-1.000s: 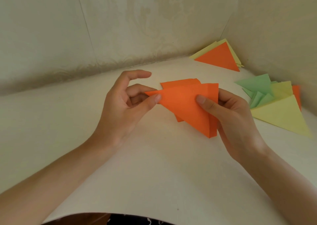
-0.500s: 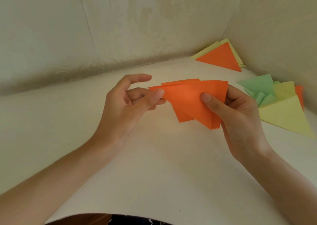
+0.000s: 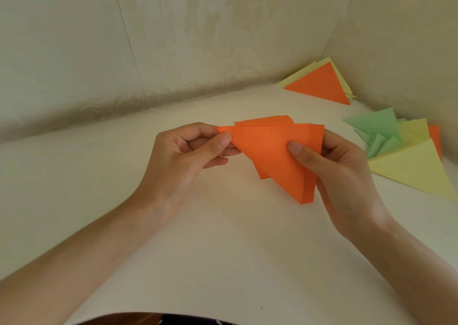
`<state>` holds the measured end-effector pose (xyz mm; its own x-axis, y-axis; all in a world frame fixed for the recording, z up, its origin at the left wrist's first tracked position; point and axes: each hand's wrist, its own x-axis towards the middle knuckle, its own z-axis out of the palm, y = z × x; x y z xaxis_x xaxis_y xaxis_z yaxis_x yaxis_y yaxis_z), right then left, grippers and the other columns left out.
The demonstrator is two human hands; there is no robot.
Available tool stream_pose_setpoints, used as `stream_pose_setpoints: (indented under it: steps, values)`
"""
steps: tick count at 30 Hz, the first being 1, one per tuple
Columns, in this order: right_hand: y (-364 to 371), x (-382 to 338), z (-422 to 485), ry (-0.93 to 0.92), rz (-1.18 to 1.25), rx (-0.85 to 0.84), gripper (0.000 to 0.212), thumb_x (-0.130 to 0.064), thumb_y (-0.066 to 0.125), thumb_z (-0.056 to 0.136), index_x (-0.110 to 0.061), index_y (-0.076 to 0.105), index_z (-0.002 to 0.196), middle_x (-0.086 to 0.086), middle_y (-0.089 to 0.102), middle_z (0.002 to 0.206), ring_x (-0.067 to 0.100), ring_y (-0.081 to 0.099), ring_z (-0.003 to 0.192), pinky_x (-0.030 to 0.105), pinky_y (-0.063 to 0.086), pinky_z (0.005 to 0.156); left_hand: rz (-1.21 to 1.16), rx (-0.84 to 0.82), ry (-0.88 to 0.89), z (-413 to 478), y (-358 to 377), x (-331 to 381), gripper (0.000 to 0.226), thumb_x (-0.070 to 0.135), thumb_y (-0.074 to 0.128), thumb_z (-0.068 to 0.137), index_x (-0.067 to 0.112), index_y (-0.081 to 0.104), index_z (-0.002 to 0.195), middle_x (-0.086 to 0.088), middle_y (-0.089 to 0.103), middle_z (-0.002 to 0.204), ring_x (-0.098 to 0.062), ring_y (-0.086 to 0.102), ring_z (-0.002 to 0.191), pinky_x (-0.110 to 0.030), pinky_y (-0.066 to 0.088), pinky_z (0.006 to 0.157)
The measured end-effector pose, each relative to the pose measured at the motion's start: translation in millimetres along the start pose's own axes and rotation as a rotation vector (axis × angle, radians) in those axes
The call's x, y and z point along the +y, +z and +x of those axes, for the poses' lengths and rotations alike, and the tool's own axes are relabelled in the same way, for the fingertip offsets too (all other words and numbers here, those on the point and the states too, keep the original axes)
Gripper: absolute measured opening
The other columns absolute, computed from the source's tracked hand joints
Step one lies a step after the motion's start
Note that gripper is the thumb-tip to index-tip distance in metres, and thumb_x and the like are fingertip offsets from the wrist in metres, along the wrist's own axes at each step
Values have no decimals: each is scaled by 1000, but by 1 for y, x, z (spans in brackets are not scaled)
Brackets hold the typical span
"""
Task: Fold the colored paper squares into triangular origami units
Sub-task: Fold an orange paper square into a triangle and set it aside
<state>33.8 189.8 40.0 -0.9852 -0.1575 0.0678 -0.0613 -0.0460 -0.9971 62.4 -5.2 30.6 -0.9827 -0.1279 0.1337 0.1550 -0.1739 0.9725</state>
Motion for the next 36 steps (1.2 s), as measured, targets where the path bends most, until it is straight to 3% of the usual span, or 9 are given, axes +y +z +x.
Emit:
stream_pose_setpoints:
  steps: [4,9,13,16,19,23,26,33,36]
  values:
    - [0,0,0,5,-2,-14,26,-23,65,70,-12,67,93,0,72,85,14,66,78,26,54,68,2,-7,-4,-1,0,0,11,17,64,73,9,67,80,-4,74,80,-19,72,81,-21,54,65]
    - [2,0,-3,-4,-68,45,27,-37,63,71,-11,60,75,3,58,72,16,53,67,27,43,57,17,-36,-24,-2,1,1,16,18,62,74,6,67,82,-6,74,82,-20,72,82,-21,55,66]
    - [2,2,-2,-36,-90,59,33,-34,71,78,-4,58,76,11,57,78,21,53,71,34,42,62,-3,-42,-39,-2,1,1,12,20,64,78,12,72,79,-8,74,81,-23,72,81,-22,54,65]
    - [1,3,-2,-74,-118,59,29,-32,63,77,-3,60,79,22,59,83,27,55,72,38,44,64,-15,-57,-29,-2,0,0,16,18,62,83,20,75,75,-7,74,81,-22,72,83,-22,54,65]
    - [2,5,-2,-108,-147,40,24,-30,62,80,-7,64,83,23,63,88,39,61,81,45,50,68,-43,-50,-27,-2,0,0,20,19,58,83,20,76,76,-6,74,81,-22,72,82,-22,54,64]
    - [2,5,-2,-134,-165,28,14,-26,65,82,-13,66,80,8,65,79,15,59,73,24,47,63,-46,-20,-25,-2,1,0,12,20,62,80,17,74,80,-5,74,82,-20,72,80,-22,54,64]
    - [3,4,-2,-136,-153,27,10,-21,65,85,-13,65,78,-1,62,73,7,55,68,16,44,59,-35,11,-18,-1,2,0,14,20,60,75,13,70,82,-4,74,80,-19,72,78,-21,54,62]
    - [2,4,-2,-116,-148,42,12,-16,61,87,-11,64,76,0,59,72,7,52,66,16,41,58,-38,41,-14,-1,2,0,13,20,61,74,11,69,81,-4,74,79,-19,72,76,-21,54,62]
    - [1,6,-1,-104,-107,50,23,-17,65,86,4,61,78,11,55,75,16,49,69,24,39,61,-40,55,-21,0,2,0,13,20,63,72,12,70,78,-5,74,78,-19,72,75,-21,53,61]
